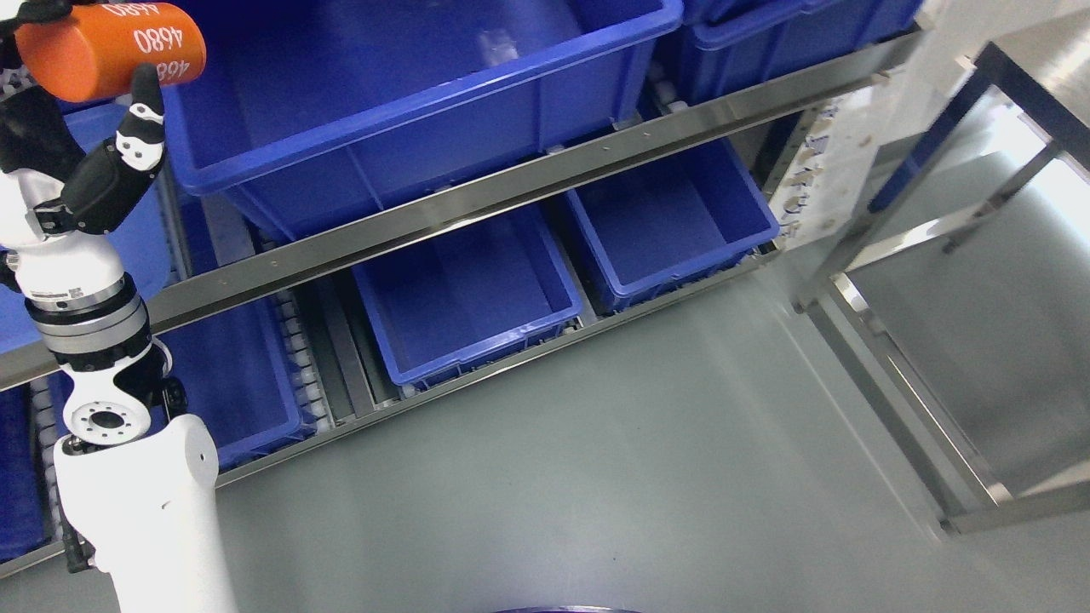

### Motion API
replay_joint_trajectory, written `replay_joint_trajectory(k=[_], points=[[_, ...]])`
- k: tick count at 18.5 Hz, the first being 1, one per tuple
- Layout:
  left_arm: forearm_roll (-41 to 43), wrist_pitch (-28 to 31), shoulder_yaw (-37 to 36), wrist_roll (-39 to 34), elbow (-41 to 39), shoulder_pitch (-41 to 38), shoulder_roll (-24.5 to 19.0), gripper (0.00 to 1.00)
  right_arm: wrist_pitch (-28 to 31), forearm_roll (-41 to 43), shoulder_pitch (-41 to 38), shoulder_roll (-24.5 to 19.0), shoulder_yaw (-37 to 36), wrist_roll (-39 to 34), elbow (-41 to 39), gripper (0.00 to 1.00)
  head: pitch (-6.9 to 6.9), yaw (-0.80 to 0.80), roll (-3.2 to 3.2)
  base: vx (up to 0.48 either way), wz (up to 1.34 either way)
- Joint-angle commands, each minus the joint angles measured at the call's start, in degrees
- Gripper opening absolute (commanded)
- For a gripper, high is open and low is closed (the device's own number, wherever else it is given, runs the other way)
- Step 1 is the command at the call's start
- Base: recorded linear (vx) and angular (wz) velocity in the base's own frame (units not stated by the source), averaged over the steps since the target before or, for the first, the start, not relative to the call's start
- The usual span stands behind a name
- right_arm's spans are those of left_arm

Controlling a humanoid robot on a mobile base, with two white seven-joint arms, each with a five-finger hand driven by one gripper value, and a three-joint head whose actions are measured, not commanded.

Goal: Grab orange capacitor from left shelf to right desk
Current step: 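Hold the capacitor in the left hand while turning toward the steel table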

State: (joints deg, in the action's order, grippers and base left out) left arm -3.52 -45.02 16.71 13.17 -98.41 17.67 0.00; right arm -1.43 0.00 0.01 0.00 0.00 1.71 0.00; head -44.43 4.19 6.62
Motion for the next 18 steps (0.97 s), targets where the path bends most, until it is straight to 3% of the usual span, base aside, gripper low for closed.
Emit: replay_joint_trajectory(k=[1, 18], points=[[0.0, 0.0, -2.4, 0.0, -0.1, 0.0, -1.0, 0.00, 0.0, -0.3, -1.1, 1.0, -0.7, 0.0, -1.0, 1.00, 0.00, 0.00, 0.00, -0.117, -0.60], [0.0, 0.0, -8.6, 0.0, 0.3, 0.3, -1.0, 0.00, 0.0, -0.3, -1.1, 1.0, -0.7, 0.0, -1.0, 1.00, 0.00, 0.00, 0.00, -0.108, -0.65]])
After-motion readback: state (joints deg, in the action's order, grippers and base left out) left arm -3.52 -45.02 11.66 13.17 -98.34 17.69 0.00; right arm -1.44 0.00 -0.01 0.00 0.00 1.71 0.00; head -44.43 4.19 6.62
